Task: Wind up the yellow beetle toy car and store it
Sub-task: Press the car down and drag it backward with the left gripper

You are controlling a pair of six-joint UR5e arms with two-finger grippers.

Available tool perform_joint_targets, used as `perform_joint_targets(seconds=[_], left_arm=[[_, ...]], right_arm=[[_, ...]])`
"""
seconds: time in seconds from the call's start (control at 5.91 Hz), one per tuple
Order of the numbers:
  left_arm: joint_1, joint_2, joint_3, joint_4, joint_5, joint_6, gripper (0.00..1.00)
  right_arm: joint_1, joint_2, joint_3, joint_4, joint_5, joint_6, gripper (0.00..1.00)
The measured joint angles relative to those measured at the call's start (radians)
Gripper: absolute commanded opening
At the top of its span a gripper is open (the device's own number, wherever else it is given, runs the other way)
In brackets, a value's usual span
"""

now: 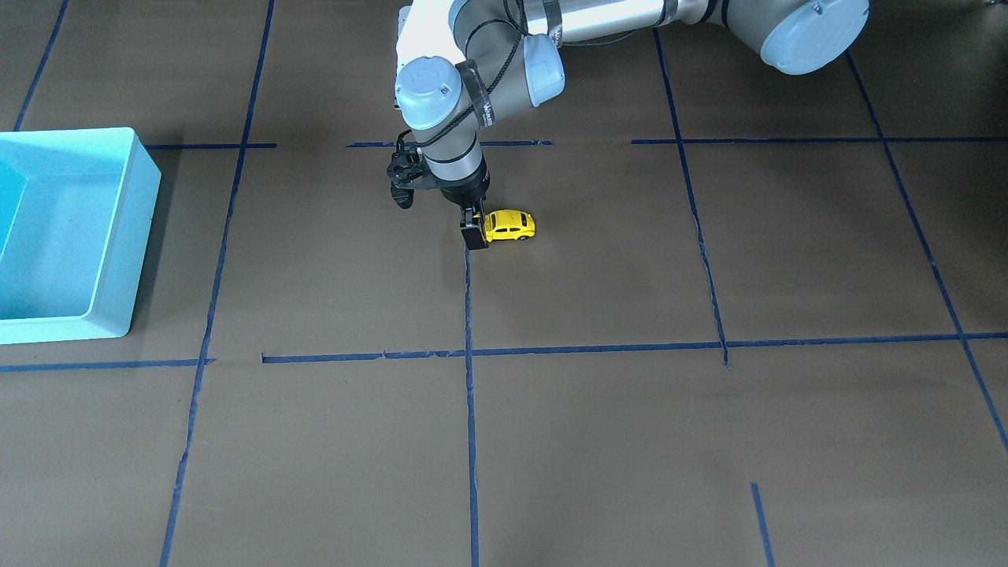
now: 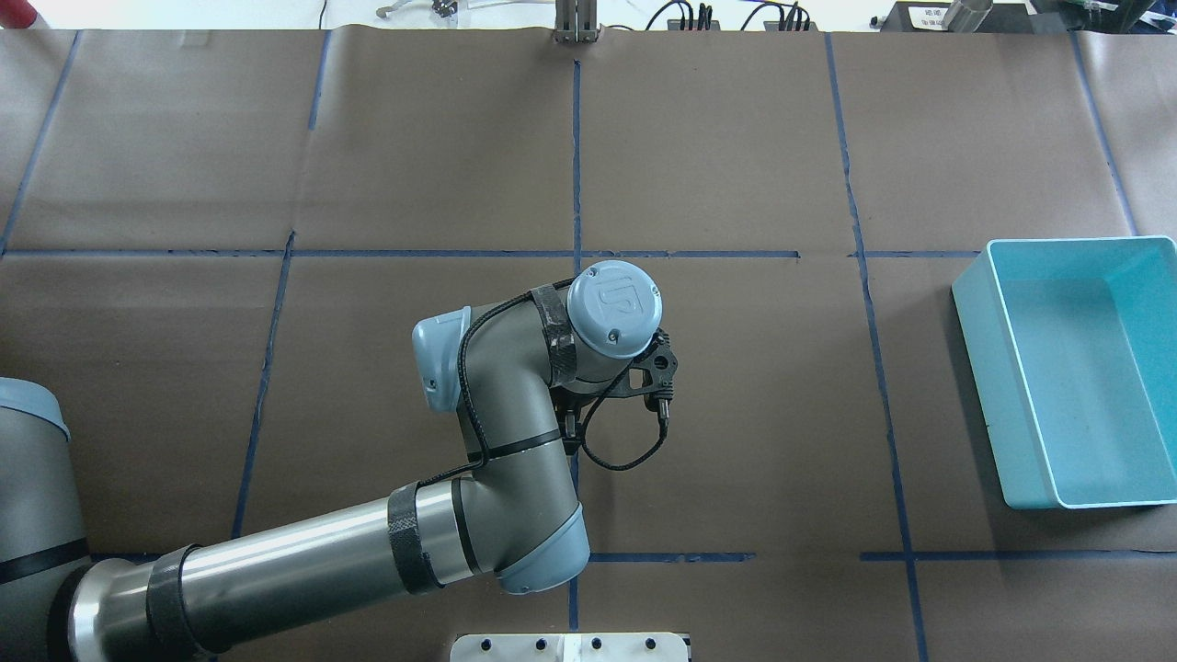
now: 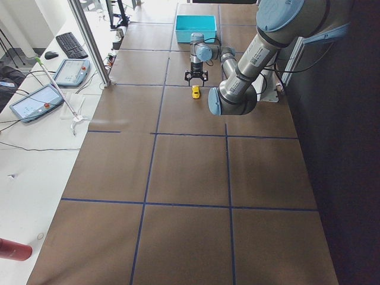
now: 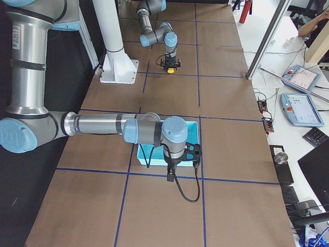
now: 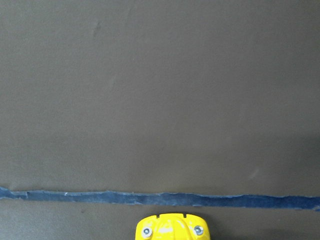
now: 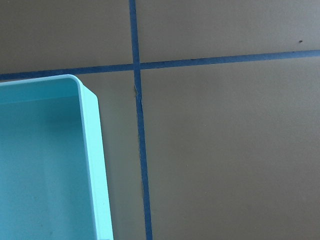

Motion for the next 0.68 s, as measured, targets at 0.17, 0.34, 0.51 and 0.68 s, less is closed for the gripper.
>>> perform_joint_targets(seconds=[0.17, 0.34, 0.51, 0.68], left_arm=[[0.0, 0.007, -0.006, 0.0, 0.0, -0.003, 0.97], [0.0, 0.017, -0.013, 0.001, -0.001, -0.003, 0.73], [0.0, 0.024, -0.015, 0.0, -0.002, -0.002, 0.35], [0.0, 0.027, -0.016, -0.003, -0.002, 0.003, 0.11]], right_arm=[[0.0, 0.0, -0.001, 0.0, 0.0, 0.0, 1.0], [0.0, 0.0, -0.001, -0.001, -0.001, 0.0, 1.0], [-0.001, 0.0, -0.005, -0.001, -0.001, 0.001, 1.0], [-0.001, 0.0, -0.009, 0.0, -0.002, 0.001, 1.0]])
